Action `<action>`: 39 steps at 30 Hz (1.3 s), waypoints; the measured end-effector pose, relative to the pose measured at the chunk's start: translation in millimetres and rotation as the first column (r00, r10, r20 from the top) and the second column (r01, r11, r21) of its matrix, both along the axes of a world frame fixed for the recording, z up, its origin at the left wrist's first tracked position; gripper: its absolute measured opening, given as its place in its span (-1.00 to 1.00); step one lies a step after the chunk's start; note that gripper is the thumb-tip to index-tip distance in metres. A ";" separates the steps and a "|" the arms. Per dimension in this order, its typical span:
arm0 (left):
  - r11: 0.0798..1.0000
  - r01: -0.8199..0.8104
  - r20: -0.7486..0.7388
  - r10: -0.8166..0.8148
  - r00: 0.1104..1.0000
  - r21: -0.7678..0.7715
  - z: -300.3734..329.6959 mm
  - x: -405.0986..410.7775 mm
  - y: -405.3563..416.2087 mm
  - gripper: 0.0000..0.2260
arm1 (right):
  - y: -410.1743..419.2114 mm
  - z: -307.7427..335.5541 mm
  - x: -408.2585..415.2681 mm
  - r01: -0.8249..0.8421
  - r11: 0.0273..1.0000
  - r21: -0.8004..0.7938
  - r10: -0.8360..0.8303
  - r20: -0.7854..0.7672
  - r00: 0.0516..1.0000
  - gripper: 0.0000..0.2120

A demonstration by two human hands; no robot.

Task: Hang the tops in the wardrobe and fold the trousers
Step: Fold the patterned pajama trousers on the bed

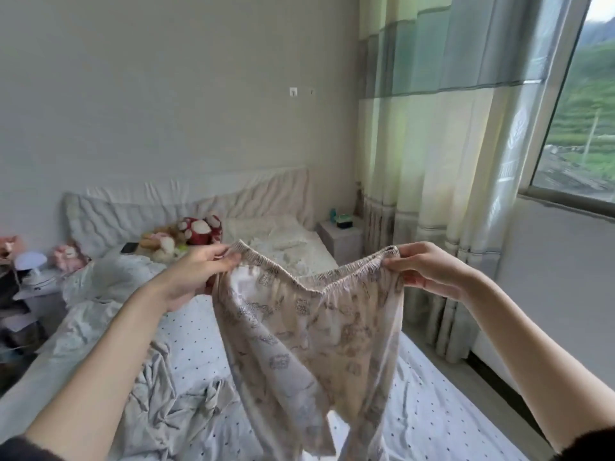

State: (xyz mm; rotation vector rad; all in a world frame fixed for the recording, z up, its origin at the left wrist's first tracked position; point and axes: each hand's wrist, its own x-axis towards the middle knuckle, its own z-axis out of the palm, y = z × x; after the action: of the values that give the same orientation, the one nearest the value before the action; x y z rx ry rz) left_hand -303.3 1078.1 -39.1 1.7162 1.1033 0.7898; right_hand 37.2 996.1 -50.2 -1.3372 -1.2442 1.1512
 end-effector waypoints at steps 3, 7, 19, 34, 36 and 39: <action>0.989 0.120 -0.058 -0.125 0.990 -0.085 -10.8 -13.9 8.3 -0.74 | -1.8 -22.7 9.0 -0.136 0.983 -0.122 0.136 -0.008 0.991 -0.92; 0.919 0.295 -0.077 -0.324 0.943 -0.262 -27.9 -35.1 27.2 -0.40 | -2.7 -33.6 21.4 -0.483 0.842 -0.241 0.480 -0.079 0.874 -0.66; 0.976 -0.207 -0.230 0.187 0.955 -0.068 -162.4 12.8 129.3 -0.83 | 127.4 -157.6 5.1 0.103 0.919 -0.381 -0.084 0.068 0.994 -0.84; 0.834 -0.400 -0.455 0.208 0.866 -0.380 -410.2 21.1 91.0 -0.74 | 128.1 -386.8 -51.7 0.238 0.842 -0.484 -0.054 0.364 0.930 -0.72; 0.857 -0.424 -0.515 0.232 0.825 -0.292 -429.5 3.4 64.0 -0.82 | 97.2 -405.1 -70.6 0.215 0.823 -0.526 -0.020 0.352 0.936 -0.81; 0.889 -0.345 -0.618 0.095 0.781 -0.300 -443.2 -23.9 28.8 -0.70 | 53.5 -425.3 -97.2 0.298 0.775 -0.558 -0.092 0.366 0.926 -0.75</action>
State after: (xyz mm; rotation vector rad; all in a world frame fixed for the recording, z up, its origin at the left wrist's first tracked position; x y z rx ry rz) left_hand -327.2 1106.9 -482.3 1.5132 1.7886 0.1123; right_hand -60.0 1049.6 -475.5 -2.1617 -0.9359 1.2664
